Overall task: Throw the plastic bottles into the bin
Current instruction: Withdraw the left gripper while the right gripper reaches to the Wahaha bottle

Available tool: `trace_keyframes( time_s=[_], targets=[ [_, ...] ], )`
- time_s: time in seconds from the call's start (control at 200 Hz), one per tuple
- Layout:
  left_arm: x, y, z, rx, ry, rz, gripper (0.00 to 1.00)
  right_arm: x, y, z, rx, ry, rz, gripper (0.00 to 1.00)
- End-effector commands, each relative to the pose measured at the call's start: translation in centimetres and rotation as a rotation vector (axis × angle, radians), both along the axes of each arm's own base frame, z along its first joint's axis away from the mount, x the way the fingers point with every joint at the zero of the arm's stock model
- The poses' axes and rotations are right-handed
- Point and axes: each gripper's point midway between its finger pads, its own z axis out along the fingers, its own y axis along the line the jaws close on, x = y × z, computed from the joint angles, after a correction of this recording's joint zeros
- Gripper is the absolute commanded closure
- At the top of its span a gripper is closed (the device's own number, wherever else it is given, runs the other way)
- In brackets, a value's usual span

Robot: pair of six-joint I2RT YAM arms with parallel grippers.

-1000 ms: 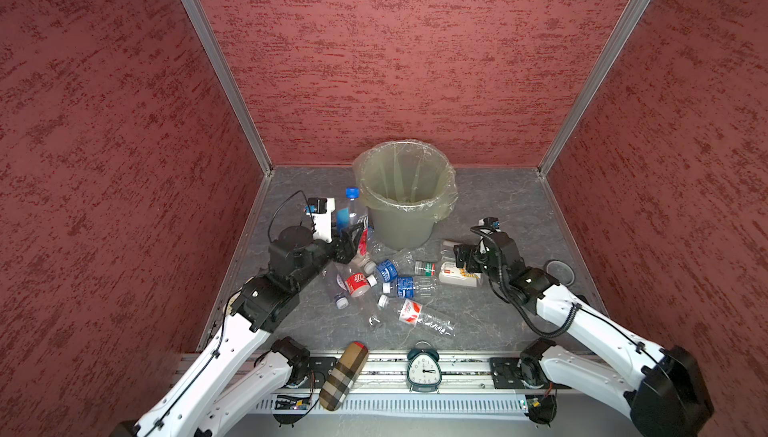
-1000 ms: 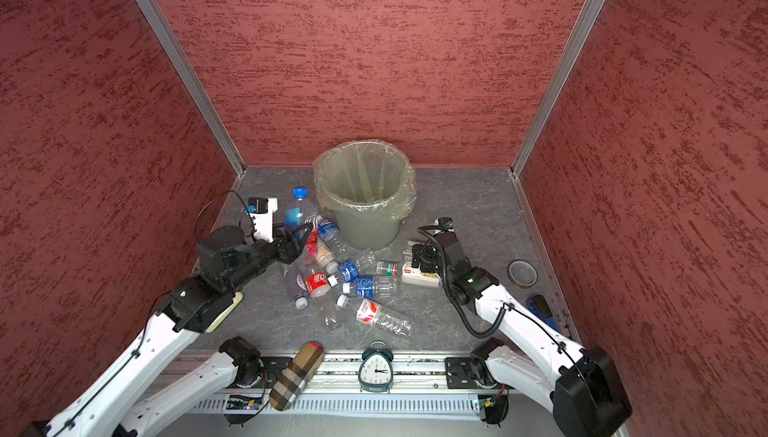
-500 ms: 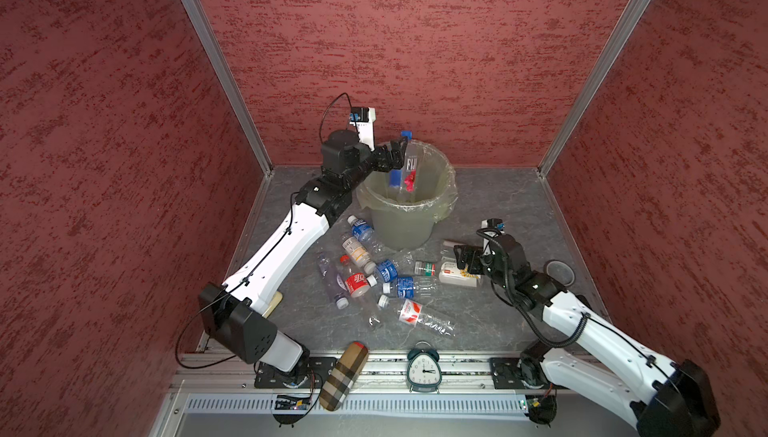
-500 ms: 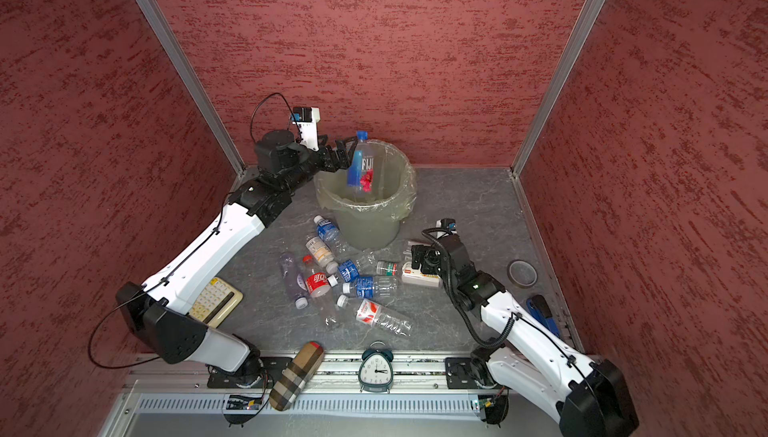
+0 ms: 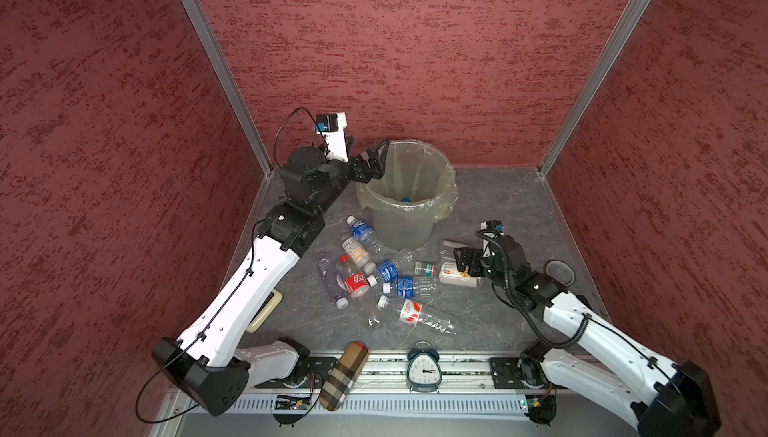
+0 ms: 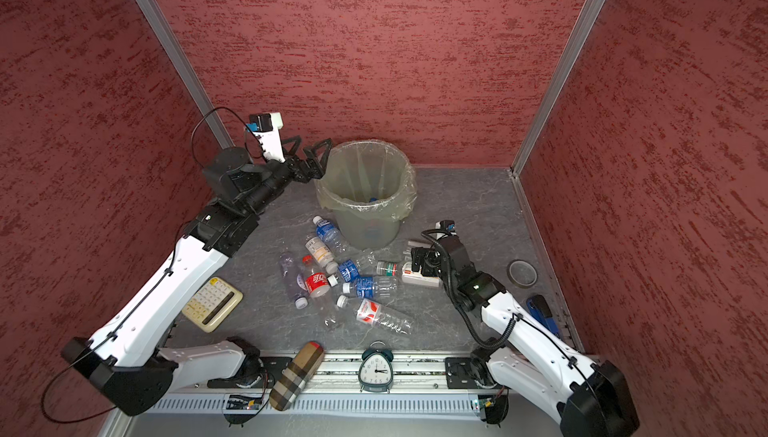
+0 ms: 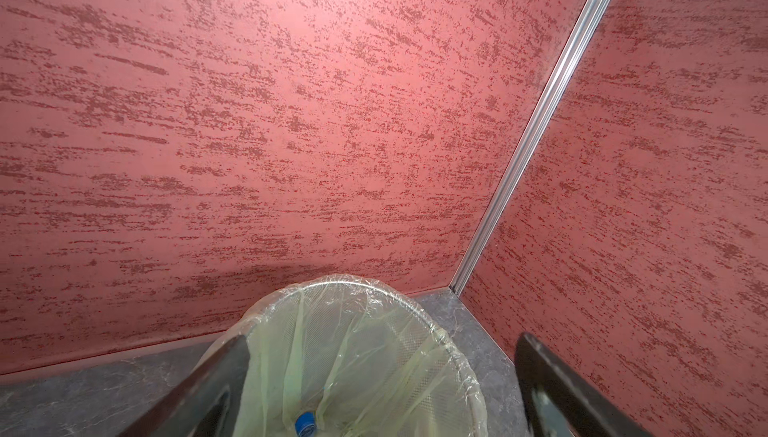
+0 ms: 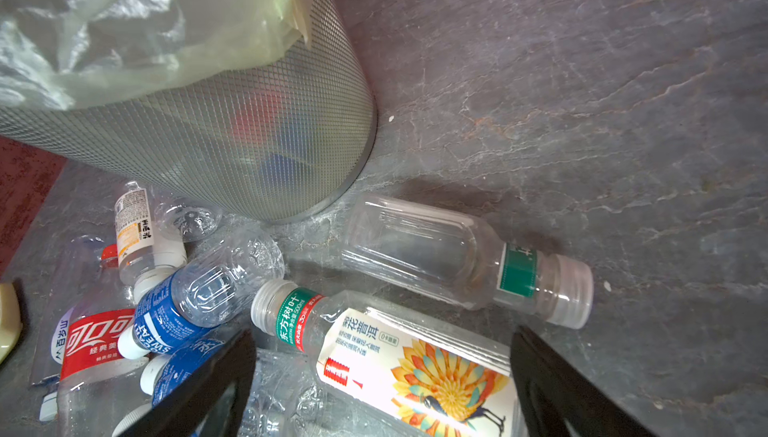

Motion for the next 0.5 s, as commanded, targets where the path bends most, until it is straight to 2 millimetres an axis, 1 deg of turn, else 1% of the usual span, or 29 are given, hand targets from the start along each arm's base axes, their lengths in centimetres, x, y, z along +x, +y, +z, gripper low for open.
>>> trace_keyframes(
  time_s=[0.0, 0.105, 0.175, 0.261, 0.366, 0.496],
  targets=[
    [-0.2, 0.9, -2.3, 0.016, 0.050, 0.024, 0.01, -0.4, 1.9, 0.9, 0.012, 0.007, 0.080, 0.04],
    [-0.8, 1.7, -3.9, 0.015, 0.088, 0.033, 0.01, -1.1, 3.4, 0.4, -0.021, 0.028, 0.143, 0.05],
    [-1.1, 2.2, -5.4, 0.000, 0.126, 0.035, 0.01, -1.8, 4.6, 0.1, -0.051, 0.038, 0.191, 0.05],
    [-2.1, 2.1, -7.2, -0.020, 0.163, -0.030, 0.00, -3.2, 6.5, 0.1, -0.083, 0.041, 0.273, 0.05],
    [-3.0, 2.5, -9.9, -0.025, 0.222, -0.038, 0.01, -4.9, 8.1, -0.4, -0.128, 0.072, 0.343, 0.05],
    [-4.3, 3.4, -13.1, -0.002, 0.290, -0.022, 0.01, -7.3, 10.1, -0.8, -0.143, 0.105, 0.457, 0.12]
  ],
)
